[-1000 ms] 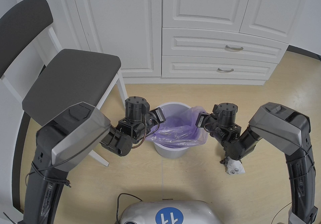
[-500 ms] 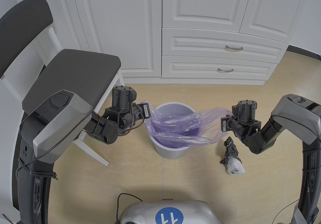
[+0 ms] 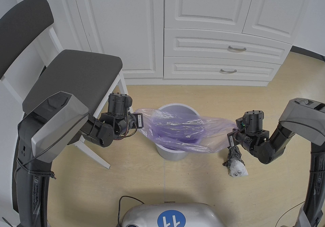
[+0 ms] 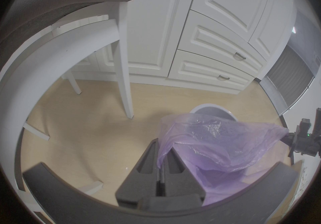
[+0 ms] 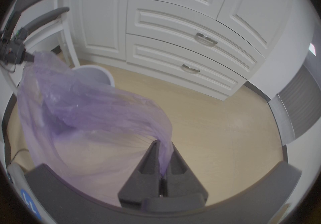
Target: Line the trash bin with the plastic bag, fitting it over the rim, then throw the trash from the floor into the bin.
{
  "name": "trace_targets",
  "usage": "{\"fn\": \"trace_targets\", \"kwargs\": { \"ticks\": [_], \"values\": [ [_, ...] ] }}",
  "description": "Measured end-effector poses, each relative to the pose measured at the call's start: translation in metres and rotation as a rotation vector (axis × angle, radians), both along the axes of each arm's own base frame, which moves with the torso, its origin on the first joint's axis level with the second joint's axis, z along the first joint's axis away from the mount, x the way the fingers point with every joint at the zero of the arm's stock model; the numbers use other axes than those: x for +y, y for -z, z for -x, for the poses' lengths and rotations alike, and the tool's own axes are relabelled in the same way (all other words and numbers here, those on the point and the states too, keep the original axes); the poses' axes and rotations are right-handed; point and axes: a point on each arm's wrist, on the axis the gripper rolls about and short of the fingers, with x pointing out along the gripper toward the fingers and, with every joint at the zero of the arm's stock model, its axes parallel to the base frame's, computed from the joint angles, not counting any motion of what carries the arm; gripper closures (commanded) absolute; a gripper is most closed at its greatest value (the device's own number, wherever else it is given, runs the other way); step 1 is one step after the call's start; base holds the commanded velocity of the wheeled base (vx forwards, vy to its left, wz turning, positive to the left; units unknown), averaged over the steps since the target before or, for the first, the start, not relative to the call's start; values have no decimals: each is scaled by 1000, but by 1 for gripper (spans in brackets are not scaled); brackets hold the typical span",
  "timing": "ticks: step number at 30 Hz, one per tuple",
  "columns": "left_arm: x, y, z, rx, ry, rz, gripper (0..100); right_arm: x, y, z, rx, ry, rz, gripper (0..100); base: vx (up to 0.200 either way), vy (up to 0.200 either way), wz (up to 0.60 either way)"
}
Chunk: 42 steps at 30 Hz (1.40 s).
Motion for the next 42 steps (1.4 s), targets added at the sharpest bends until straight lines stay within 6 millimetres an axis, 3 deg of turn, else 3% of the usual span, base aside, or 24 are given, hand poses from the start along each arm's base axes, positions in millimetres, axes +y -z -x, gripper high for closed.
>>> {"fn": "trace_targets", "kwargs": {
  "ticks": [14,25,30,42],
  "values": [
    [19,-1,15,52,33,-114,100,-7,-6,39,85,-82,142,100,0,0,0],
    [13,9,24,127,66,-158,100,5,1,52,124,-137,167,100,0,0,0],
    [8,16,25,145,79,-169,100,12,12,51,146,-152,178,100,0,0,0],
    [-6,40,5,143,56,-131,100,12,39,28,161,-114,163,100,0,0,0]
  ]
}}
